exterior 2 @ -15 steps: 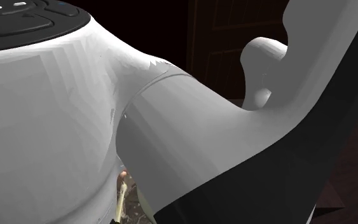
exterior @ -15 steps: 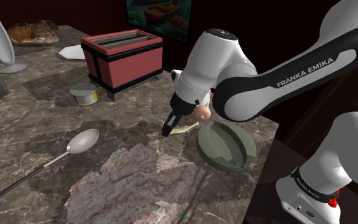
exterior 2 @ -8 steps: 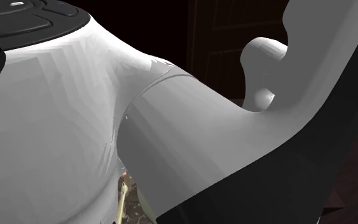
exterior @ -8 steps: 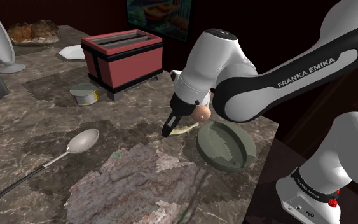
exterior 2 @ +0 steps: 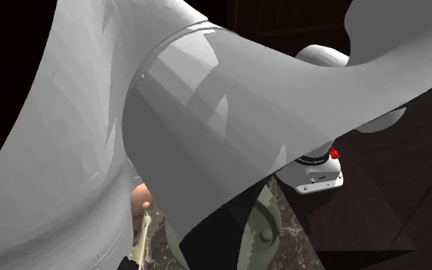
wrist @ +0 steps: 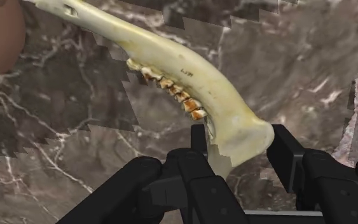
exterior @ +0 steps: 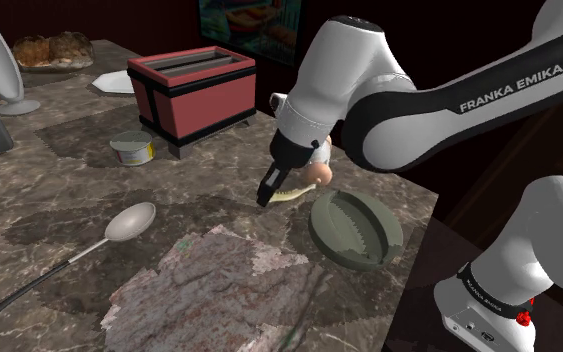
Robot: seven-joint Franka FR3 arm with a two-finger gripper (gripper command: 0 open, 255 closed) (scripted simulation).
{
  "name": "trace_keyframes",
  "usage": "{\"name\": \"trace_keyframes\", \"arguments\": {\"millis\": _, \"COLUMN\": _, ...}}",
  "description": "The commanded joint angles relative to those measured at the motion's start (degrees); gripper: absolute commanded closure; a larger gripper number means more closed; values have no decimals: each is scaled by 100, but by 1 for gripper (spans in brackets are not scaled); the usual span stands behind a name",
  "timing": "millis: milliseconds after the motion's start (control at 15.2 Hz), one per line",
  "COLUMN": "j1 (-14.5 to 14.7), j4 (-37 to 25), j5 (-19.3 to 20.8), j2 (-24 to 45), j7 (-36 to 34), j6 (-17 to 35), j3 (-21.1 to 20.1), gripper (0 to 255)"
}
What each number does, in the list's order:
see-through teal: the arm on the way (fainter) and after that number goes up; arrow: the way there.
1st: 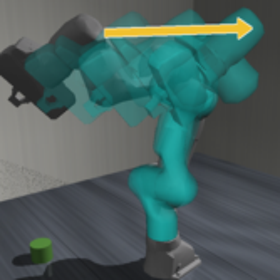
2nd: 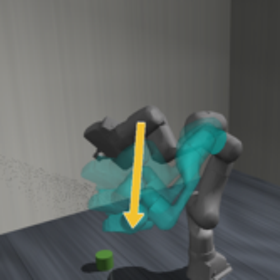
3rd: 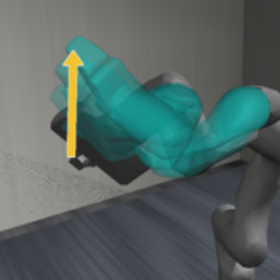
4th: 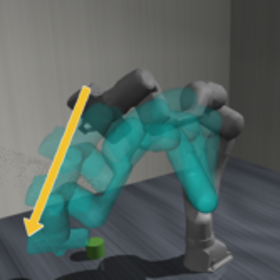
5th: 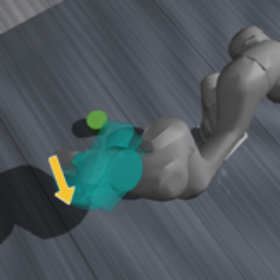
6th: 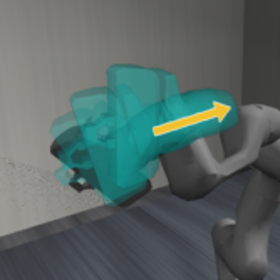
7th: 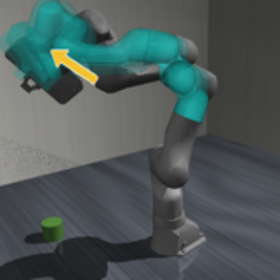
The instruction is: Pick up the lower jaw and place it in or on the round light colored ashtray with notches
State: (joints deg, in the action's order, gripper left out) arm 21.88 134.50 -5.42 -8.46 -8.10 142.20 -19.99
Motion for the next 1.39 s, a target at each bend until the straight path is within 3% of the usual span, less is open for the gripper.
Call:
{"name": "trace_keyframes", "arguments": {"millis": 0, "j1": -1, "j4": -105, "j5": -23, "j2": -73, "j7": 24, "j6": -179, "j3": 18, "gripper": 255}}
{"name": "trace_keyframes", "arguments": {"millis": 726, "j1": 3, "j4": -603, "j5": -100, "j2": -403, "j7": 77, "j6": -996, "j3": 90, "gripper": 255}}
{"name": "trace_keyframes", "arguments": {"millis": 1320, "j1": 511, "j4": 1172, "j5": -756, "j2": -2577, "j7": 149, "j6": -1362, "j3": 189, "gripper": 255}}
